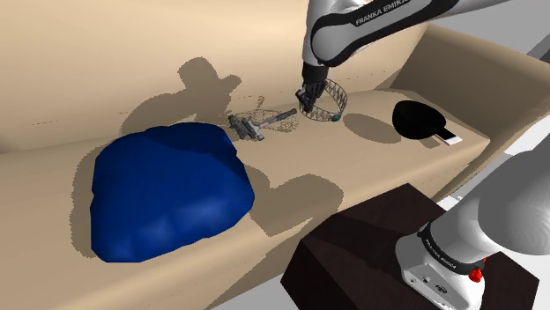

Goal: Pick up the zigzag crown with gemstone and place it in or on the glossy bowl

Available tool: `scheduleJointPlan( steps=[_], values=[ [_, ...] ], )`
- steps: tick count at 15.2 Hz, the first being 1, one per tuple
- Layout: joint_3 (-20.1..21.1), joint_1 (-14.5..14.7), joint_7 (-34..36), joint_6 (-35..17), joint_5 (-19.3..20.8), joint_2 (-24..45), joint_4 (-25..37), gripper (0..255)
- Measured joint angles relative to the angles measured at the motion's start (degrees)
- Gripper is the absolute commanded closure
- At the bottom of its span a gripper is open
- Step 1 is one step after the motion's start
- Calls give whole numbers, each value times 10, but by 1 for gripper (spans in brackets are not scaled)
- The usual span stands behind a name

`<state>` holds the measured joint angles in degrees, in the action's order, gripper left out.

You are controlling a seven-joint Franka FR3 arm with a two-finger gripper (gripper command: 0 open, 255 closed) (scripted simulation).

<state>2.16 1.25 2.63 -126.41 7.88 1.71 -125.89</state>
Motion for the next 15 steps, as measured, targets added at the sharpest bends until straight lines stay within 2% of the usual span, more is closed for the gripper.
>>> scheduleJointPlan(
  steps=[15],
  values=[
    [1,1,-16,111,-11,-48,64,255]
  ],
)
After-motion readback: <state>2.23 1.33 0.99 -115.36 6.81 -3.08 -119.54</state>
